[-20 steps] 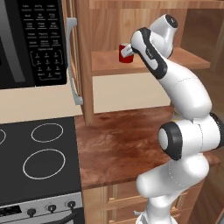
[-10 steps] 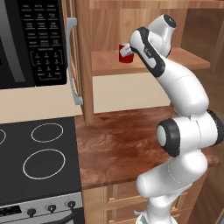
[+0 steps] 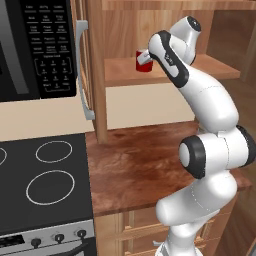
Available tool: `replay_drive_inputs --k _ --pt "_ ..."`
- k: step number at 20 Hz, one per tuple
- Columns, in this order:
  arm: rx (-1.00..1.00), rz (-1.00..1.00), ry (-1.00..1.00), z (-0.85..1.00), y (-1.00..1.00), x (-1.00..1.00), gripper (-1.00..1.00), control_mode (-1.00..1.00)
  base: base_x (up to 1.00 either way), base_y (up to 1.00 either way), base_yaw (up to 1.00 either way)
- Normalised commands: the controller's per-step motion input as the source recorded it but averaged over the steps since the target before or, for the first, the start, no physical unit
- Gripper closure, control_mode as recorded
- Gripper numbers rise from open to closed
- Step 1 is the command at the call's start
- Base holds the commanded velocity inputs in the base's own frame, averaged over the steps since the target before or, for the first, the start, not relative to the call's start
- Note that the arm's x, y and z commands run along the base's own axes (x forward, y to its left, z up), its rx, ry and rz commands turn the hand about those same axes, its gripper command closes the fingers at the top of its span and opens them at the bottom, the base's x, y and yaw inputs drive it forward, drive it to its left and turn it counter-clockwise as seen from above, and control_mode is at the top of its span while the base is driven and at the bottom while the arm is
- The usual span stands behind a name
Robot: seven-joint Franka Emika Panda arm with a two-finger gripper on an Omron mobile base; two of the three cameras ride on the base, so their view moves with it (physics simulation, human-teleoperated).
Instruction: There is a tray on the dining counter. Grab the cup, mug, and pitcher and place them on the tray. The pitcher may be placed next to the tray if it cannot fit the tray.
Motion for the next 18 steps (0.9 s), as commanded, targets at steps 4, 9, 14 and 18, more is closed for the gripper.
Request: replay_drive_inputs --k 4,9,14,18 --pt "0.0 0.0 0.0 0.0 0.0 0.0 -1.0 -1.0 0.0 0.0 0.0" --pt "0.0 0.0 0.0 0.0 0.0 0.0 1.0 -1.0 0.0 0.0 0.0" --pt "0.0 0.0 0.0 0.0 0.0 0.0 1.0 -1.0 0.0 0.0 0.0" --pt "0.0 0.0 0.0 0.0 0.0 0.0 1.0 -1.0 0.0 0.0 0.0"
